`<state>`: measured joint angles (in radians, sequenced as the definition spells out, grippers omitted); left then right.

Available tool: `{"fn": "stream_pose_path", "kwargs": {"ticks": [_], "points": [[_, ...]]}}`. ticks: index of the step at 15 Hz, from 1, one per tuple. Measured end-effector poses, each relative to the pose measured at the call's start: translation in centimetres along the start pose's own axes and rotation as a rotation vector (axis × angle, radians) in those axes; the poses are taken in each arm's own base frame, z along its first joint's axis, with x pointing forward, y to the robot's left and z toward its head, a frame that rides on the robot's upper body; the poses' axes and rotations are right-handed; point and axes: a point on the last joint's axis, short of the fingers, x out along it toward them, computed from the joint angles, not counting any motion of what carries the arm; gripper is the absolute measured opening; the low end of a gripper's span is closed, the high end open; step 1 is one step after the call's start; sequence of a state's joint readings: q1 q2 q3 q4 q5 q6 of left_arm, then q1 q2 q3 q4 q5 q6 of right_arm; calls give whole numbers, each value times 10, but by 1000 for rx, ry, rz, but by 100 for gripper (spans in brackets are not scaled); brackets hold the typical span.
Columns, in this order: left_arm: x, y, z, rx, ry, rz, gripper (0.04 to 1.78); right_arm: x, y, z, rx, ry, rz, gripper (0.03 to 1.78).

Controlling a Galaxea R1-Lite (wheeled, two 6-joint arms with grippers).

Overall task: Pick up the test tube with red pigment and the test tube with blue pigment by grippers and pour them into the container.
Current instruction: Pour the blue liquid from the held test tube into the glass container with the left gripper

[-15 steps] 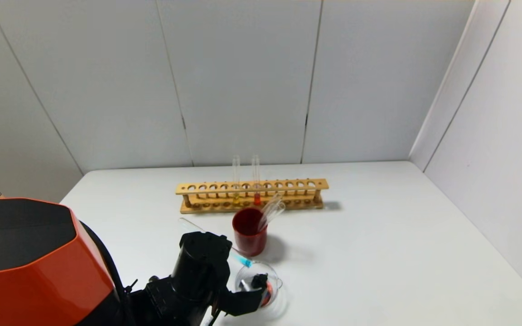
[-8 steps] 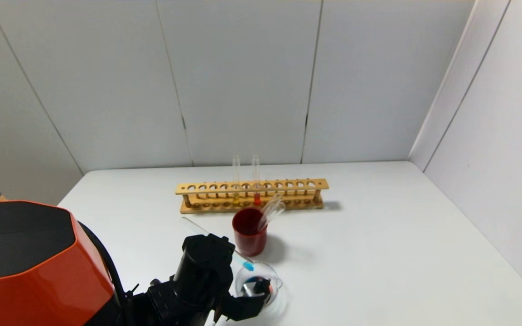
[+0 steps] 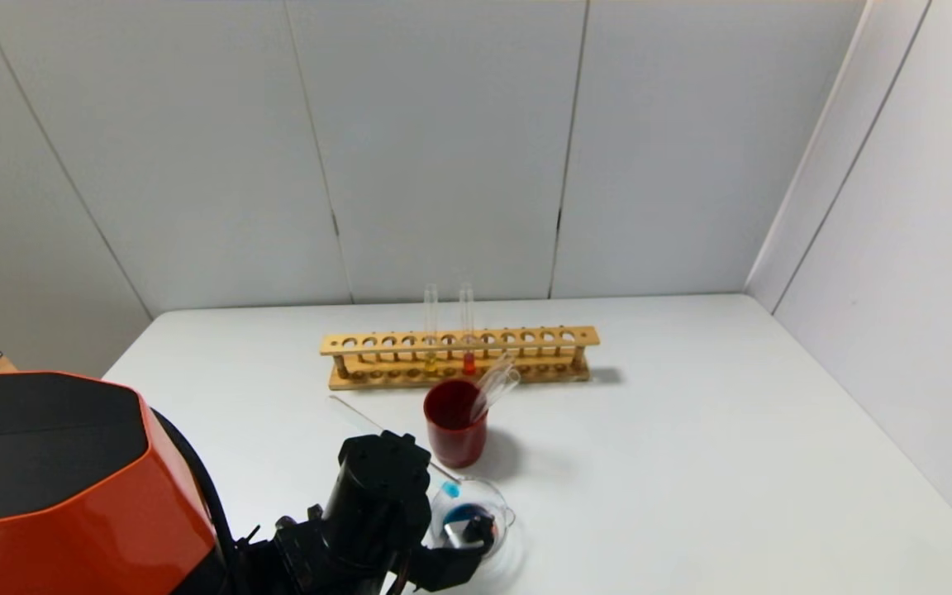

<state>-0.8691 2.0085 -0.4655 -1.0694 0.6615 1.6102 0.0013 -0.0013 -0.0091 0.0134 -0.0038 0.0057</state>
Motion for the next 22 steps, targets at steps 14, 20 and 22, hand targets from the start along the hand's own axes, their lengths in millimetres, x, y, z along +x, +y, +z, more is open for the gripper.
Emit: {"fn": "stream_pose_path", "kwargs": {"ticks": [14, 20, 22], "points": [[-2, -5, 7, 51, 8, -9, 30, 0, 0, 0, 0, 0, 0, 174], [-3, -4, 8, 53, 6, -6, 30, 0, 0, 0, 0, 0, 0, 174], [-4, -4, 8, 53, 5, -7, 30, 0, 0, 0, 0, 0, 0, 174]]}}
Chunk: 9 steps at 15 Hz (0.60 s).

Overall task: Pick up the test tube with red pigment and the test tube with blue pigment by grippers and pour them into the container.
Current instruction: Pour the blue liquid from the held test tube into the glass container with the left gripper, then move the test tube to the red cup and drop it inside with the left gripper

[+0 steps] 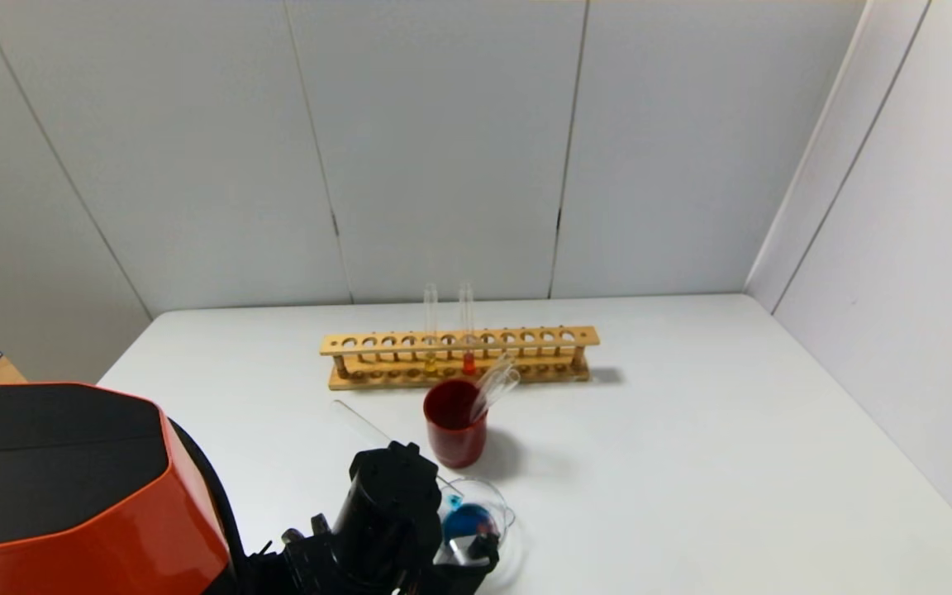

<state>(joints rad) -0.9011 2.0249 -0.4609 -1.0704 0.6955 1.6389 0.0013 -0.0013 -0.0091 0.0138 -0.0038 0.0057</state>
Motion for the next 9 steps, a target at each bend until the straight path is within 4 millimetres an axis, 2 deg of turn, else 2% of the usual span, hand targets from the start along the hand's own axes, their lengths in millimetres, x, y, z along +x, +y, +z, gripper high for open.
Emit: {"fn": "stream_pose_path", "kwargs": {"ticks": [5, 9], "points": [[-4, 7, -1, -49, 28, 35, 30, 0, 0, 0, 0, 0, 0, 174], [-8, 26, -9, -318, 111, 171, 30, 0, 0, 0, 0, 0, 0, 174]]}}
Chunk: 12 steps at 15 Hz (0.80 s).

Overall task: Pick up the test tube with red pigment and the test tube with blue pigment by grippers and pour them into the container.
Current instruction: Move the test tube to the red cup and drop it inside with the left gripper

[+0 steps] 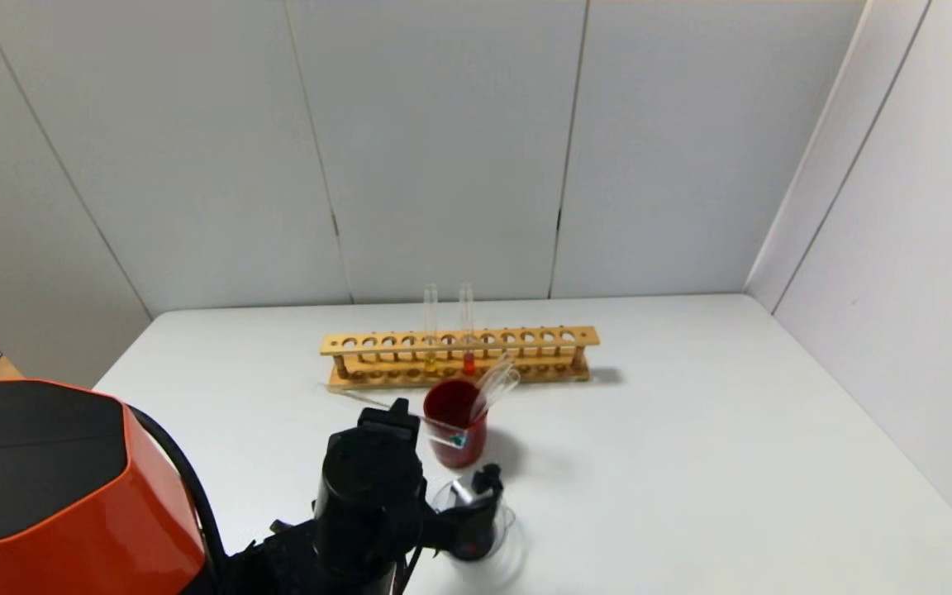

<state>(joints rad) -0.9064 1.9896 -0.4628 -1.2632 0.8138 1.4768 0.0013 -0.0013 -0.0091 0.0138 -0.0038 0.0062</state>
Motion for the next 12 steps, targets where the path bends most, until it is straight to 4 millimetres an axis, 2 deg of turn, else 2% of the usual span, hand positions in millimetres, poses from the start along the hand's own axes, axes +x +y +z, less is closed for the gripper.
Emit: {"fn": "stream_pose_path", "kwargs": {"ticks": [3, 6, 10, 12], "points": [[0, 19, 0, -240, 21, 83, 30, 0, 0, 0, 0, 0, 0, 174], [7, 49, 5, -507, 43, 179, 30, 0, 0, 0, 0, 0, 0, 174], [26, 100, 3, -866, 55, 337, 30, 0, 0, 0, 0, 0, 0, 174], [36, 114, -4, -990, 72, 385, 30, 0, 0, 0, 0, 0, 0, 174]]}}
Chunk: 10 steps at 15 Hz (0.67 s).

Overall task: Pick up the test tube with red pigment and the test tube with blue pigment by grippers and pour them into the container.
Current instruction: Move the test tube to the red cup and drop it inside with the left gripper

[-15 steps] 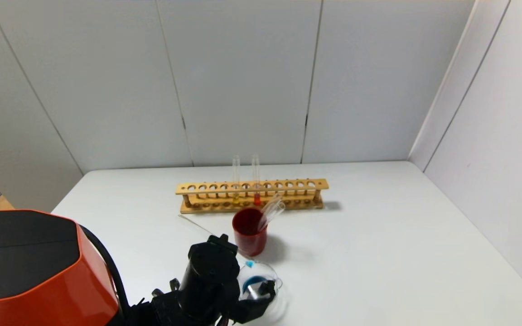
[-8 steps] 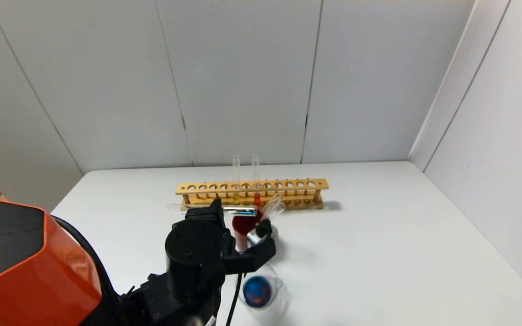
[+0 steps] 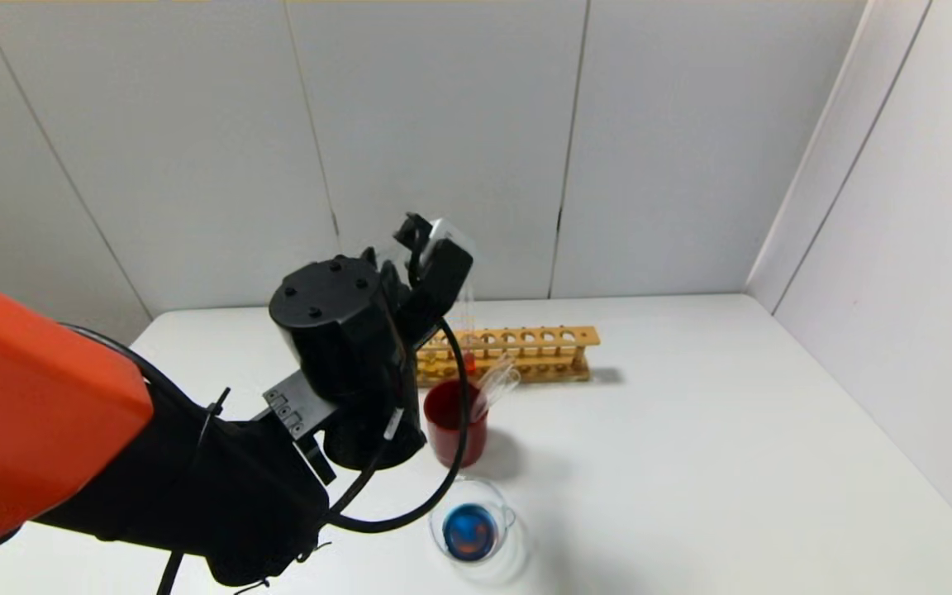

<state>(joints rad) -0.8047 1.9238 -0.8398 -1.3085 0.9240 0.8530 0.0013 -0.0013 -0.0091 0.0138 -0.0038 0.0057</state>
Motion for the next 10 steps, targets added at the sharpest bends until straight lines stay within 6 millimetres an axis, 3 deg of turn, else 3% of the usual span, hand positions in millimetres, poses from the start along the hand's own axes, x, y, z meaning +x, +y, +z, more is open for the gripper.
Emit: {"fn": "stream_pose_path", "kwargs": {"ticks": [6, 10], "points": [[21, 1, 4, -299, 114, -59, 30, 0, 0, 0, 0, 0, 0, 174], [10, 1, 9, -514, 209, -293, 30, 0, 0, 0, 0, 0, 0, 174]]}}
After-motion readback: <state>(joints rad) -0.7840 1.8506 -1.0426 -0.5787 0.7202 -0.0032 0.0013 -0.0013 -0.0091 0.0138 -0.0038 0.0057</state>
